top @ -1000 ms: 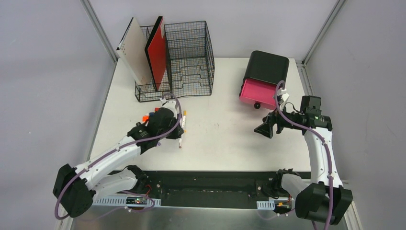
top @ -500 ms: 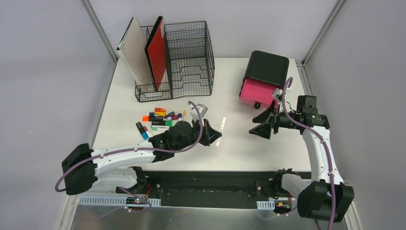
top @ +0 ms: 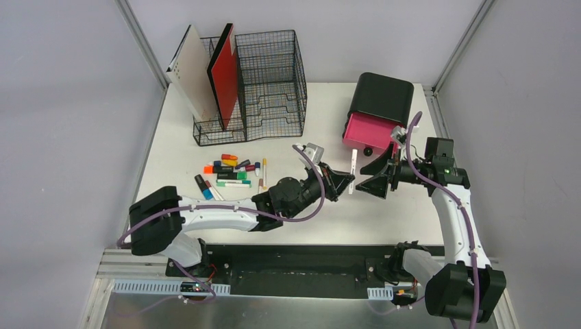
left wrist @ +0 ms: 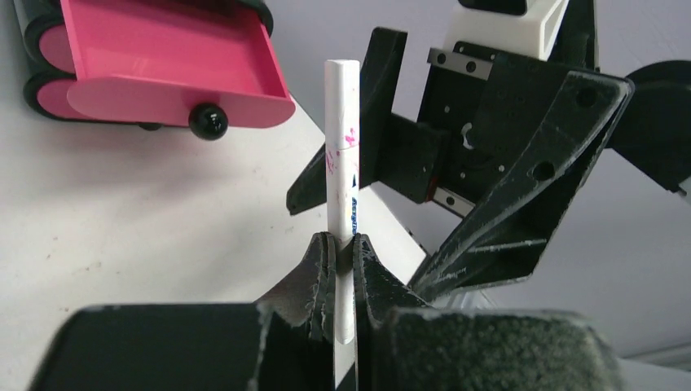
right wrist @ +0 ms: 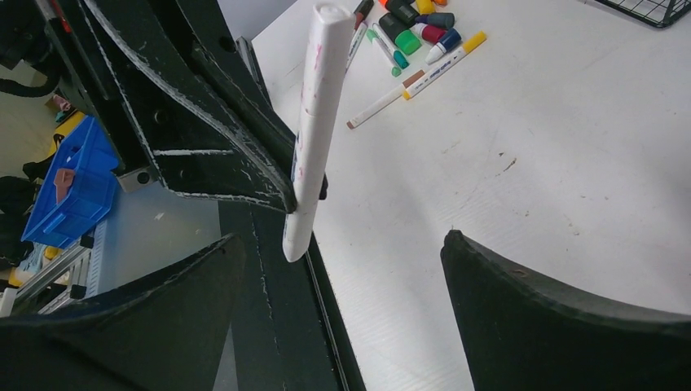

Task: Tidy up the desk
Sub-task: Pick up the stationery from the center of the board.

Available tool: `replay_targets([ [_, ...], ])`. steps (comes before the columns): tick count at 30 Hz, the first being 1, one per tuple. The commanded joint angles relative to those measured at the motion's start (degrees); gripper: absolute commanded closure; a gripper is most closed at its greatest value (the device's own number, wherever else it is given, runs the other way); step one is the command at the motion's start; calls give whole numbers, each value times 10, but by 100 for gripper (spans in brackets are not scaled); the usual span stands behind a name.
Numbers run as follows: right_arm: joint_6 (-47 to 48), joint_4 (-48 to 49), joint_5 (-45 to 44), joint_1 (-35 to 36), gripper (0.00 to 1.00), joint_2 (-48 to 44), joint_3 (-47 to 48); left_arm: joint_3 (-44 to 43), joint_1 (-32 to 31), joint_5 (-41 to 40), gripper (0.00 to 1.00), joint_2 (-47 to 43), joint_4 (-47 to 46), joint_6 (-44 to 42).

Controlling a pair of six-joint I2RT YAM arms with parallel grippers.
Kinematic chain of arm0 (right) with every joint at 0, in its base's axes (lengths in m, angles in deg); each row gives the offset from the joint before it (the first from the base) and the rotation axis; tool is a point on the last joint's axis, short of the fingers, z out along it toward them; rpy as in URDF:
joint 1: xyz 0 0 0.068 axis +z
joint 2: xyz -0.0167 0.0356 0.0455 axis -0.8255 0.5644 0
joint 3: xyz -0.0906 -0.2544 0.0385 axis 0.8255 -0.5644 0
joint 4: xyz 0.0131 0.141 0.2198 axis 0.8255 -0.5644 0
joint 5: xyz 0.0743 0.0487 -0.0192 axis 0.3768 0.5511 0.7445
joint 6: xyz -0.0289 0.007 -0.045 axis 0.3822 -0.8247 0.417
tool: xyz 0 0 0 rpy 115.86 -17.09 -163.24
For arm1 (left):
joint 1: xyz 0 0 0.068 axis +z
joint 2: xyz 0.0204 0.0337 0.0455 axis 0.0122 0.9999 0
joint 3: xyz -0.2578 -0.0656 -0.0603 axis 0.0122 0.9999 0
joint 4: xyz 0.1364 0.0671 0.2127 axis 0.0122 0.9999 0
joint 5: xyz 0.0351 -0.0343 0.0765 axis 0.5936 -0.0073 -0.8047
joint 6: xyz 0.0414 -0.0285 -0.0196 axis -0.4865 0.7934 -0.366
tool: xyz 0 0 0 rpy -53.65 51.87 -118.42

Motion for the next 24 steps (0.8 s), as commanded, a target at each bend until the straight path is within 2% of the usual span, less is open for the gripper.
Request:
replay_targets([
  [1,-14,34,18,6,7,1,-4,-34,-13,-46,100,28,-88,-22],
  [6,-15,36,24,11,11,3,-7,-48,-18,-60,100,50,-110,-32],
  [15,-16,35,21,19,31,12,-5,-59,-25,-59,100,73,-148,-40],
  [18,-16,35,20,20,41,13,-4,-59,-26,-57,100,76,-158,-43],
  [24,-12,32,12,23,76,15,1,-55,-26,-50,100,80,-165,-43],
])
